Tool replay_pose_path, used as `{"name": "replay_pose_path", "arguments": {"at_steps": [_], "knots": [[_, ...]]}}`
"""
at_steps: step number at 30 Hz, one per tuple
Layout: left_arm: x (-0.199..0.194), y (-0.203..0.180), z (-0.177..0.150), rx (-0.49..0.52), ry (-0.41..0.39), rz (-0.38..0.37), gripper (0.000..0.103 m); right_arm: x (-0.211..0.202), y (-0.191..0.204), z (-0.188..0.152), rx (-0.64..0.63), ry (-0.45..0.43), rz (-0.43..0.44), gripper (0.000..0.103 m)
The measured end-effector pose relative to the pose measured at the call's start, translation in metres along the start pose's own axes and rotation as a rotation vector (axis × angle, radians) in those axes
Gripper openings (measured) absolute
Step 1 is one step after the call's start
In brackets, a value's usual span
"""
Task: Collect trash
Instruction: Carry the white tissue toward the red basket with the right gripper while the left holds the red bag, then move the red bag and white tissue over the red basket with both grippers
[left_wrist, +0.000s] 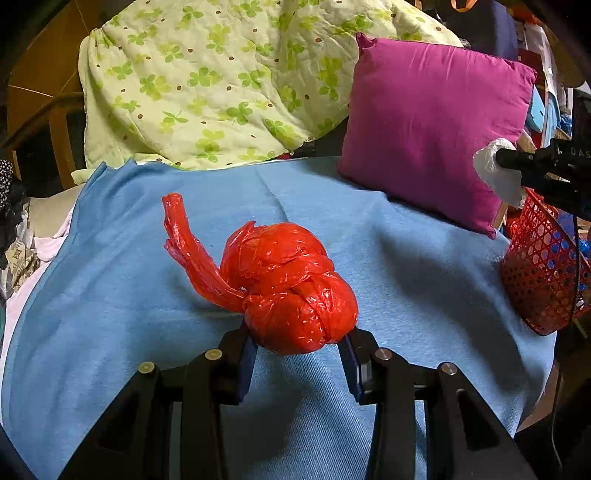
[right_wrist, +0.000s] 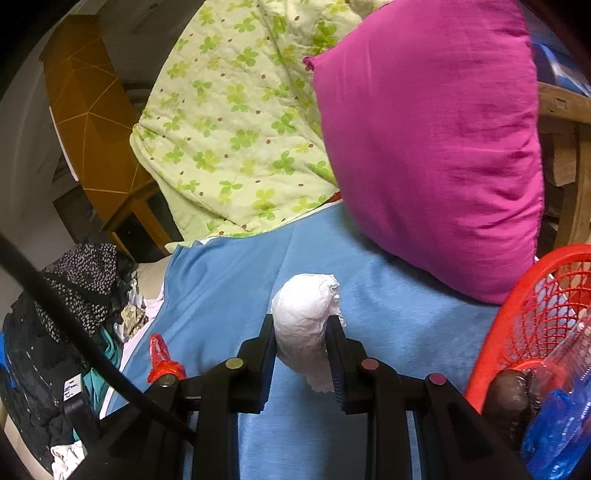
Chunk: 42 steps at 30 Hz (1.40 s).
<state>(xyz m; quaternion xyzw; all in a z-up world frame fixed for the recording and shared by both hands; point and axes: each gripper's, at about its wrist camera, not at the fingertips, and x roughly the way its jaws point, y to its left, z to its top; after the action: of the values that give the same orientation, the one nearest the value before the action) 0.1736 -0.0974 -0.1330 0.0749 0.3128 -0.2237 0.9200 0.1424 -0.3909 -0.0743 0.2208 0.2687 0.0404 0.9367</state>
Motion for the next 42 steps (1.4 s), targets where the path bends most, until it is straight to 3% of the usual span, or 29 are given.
{"name": "replay_pose_path", "arguments": {"at_steps": [11, 19, 42], "knots": [[-0.024, -0.010, 0.000, 0.030, -0.032, -0.014, 0.042, -0.023, -0.009, 0.001, 0.042, -0.052, 0.013, 0.028], [-0.047, -0.027, 0.005, 0.032, -0.065, -0.054, 0.042, -0.056, -0.010, 0.003, 0.067, -0.136, 0.030, 0.028], [-0.098, -0.134, 0.058, 0.164, -0.190, -0.302, 0.042, -0.187, -0.068, -0.026, 0.239, -0.379, 0.048, 0.028]]}}
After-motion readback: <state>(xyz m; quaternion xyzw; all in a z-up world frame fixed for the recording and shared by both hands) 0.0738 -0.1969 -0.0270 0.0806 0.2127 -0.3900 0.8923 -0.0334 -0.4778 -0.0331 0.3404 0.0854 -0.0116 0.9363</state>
